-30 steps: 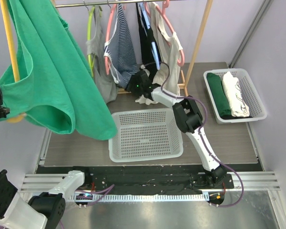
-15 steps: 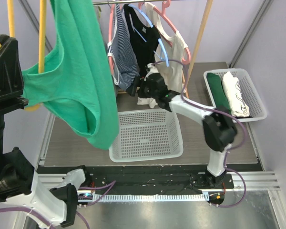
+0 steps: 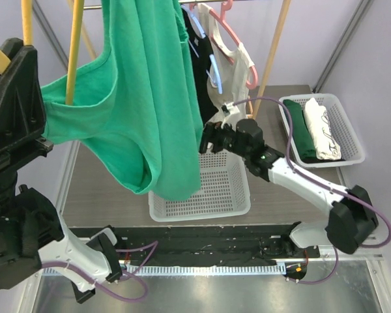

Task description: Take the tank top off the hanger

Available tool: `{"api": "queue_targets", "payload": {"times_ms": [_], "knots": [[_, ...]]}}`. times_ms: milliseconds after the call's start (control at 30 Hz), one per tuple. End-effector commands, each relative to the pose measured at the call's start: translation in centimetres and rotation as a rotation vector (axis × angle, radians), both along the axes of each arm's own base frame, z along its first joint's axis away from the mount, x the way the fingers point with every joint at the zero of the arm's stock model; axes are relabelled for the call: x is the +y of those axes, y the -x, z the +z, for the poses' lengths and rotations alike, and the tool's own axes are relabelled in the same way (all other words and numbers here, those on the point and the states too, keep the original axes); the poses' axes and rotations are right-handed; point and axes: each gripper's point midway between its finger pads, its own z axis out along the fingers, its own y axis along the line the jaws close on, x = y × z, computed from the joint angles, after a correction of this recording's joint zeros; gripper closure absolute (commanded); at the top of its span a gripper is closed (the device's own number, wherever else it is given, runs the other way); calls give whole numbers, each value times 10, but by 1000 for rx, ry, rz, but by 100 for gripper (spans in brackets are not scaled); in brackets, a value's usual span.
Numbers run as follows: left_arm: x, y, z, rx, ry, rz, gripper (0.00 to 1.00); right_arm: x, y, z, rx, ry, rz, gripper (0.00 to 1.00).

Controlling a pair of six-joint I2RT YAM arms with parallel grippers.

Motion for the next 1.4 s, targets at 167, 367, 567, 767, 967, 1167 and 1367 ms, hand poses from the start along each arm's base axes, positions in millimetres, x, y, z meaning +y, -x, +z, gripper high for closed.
{"api": "queue_targets", "payload": {"times_ms": [167,367,567,767,967,1167,1367], "knots": [[-7,-27,-28,151,20,-106,100,-93,48,28,-130,10,-209,14],[-4,-66,-72,318,-69,-62,100,-137,39,37,-138,23,-430,16],[-13,-77,-104,429,-178,-38,100,-149,37,65,-179,-17,-497,17],[15,-106,-156,606,-173,5,99,-153,40,99,-237,-54,-504,16],[48,-129,-222,717,-152,54,97,-142,37,116,-250,-65,-464,16],[89,-157,-278,948,-78,-47,100,-132,34,116,-238,-43,-422,16],[61,-140,-277,866,-99,-32,98,-127,39,121,-237,-33,-381,16]]}}
